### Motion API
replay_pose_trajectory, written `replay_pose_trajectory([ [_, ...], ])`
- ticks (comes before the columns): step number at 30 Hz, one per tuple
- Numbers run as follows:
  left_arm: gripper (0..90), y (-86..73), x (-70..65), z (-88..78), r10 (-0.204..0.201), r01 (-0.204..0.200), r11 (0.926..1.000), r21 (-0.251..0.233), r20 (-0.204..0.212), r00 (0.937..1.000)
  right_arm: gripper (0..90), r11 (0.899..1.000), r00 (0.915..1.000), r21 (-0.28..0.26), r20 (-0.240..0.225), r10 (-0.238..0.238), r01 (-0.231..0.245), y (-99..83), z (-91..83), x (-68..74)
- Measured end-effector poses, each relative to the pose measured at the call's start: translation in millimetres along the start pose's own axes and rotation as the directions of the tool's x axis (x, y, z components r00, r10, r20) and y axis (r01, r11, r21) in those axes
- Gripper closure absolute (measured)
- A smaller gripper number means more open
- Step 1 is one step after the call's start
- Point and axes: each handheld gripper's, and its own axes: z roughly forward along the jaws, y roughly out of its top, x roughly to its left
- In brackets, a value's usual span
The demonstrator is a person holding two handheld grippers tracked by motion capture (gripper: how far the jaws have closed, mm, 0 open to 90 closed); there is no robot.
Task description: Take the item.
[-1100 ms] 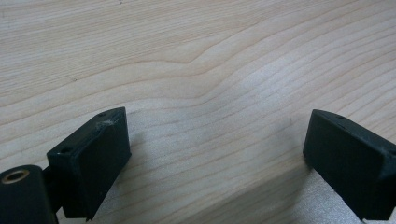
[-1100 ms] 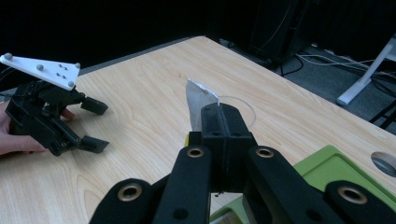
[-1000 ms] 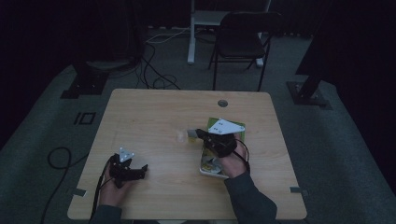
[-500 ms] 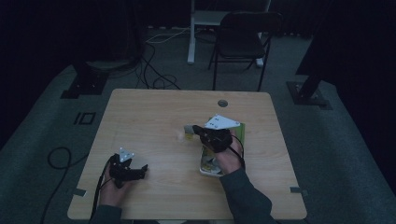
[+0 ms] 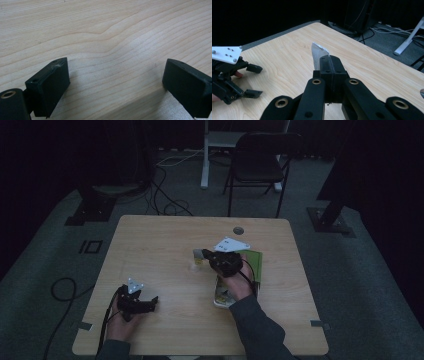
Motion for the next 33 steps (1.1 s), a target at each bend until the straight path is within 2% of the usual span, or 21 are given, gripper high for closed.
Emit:
replay_pose_trajectory([
  [4,8.0,0.0,0.0,0.0,0.000,0.000,1.0000,0.000,0.000,1.0000,90.0,1.000,1.0000,-0.004,0.002,0.004,-0.004,0.8,2.5,-0.1],
  [22,8.0,-0.1,-0.1,0.2,-0.001,0.001,1.0000,-0.003,0.000,1.0000,90.0,0.999,0.9976,0.009,0.048,0.049,-0.050,4.8,34.2,-11.1],
  [33,8.0,-0.1,-0.2,0.2,-0.003,0.003,1.0000,-0.003,0.000,1.0000,90.0,0.996,0.9953,0.052,0.072,0.065,-0.069,7.2,59.8,-14.6],
])
